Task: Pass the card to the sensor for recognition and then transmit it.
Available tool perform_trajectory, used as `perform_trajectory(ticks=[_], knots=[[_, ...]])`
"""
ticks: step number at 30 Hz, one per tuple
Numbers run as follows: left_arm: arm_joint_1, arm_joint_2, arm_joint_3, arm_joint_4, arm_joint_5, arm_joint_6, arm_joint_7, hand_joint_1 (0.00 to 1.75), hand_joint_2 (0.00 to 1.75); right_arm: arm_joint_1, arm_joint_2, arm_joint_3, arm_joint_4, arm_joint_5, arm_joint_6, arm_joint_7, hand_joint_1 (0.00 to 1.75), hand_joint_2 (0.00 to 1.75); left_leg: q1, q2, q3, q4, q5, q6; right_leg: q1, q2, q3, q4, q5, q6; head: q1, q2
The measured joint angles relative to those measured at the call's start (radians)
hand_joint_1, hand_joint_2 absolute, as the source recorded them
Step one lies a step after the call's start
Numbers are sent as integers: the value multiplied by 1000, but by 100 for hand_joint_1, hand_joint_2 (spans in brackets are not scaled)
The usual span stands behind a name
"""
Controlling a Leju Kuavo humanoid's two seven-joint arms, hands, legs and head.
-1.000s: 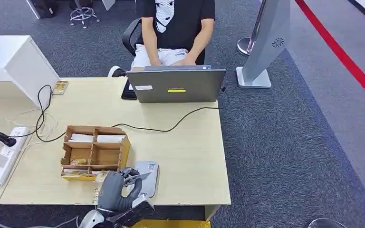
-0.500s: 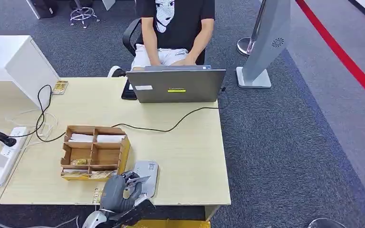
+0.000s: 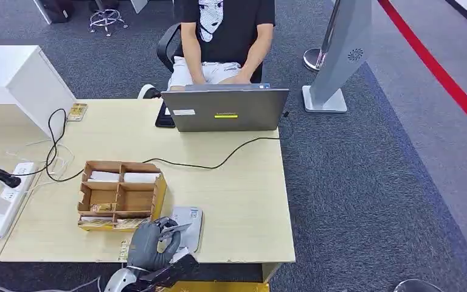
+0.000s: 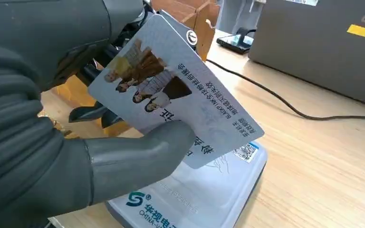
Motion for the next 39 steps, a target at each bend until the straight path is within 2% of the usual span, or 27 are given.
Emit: perform_trajectory(ticks=[4,8,11,14,19,21,23,26,31,34,39], knots=[[1,0,0,-73,-61,37,3,175,175,0,0,-1,0,31,8,0,0,175,0,0,0,0,0,0,0,0,0,0,0,0,0,0],[-31,8,0,-213,-160,17,74,175,175,0,0,-1,0,74,28,2,0,175,0,0,0,0,1,0,0,0,0,0,1,-1,0,0],[-87,24,0,-297,-268,-3,161,175,175,-1,0,-1,0,110,40,3,0,175,0,0,0,0,1,0,0,-1,0,0,1,-1,0,0],[-163,62,0,-309,-398,2,241,175,175,-4,0,4,0,140,48,5,0,175,1,-1,0,0,2,-1,0,-1,0,1,2,-2,0,0],[-216,101,0,-309,-416,17,253,175,175,-10,0,5,0,149,51,8,0,175,1,-1,0,0,2,-1,0,-1,0,1,2,-2,0,0],[-228,112,0,-307,-438,20,268,175,175,-12,0,5,0,154,51,13,0,175,0,-1,0,0,2,-1,0,-1,0,1,2,-2,0,0],[-252,132,0,-291,-458,19,308,175,175,-15,0,8,0,173,55,20,0,175,0,-1,0,0,2,-1,0,-1,0,1,2,-2,0,0],[-315,182,11,-225,-460,20,357,175,175,-24,0,19,0,193,56,29,0,175,1,-1,0,0,3,-2,1,0,0,1,2,-2,0,0],[-424,277,73,-115,-460,-1,423,175,175,-33,0,27,0,222,56,40,0,175,2,0,0,0,4,-3,2,0,-1,3,3,-3,0,0],[-482,333,129,-38,-460,-1,416,175,175,-34,0,28,0,231,57,45,0,175,3,0,0,0,5,-3,2,0,-1,3,3,-3,0,0],[-511,374,159,12,-460,-1,417,175,175,-37,0,28,0,235,57,46,0,175,3,-1,-1,0,5,-3,2,-1,-1,3,3,-3,0,0]])
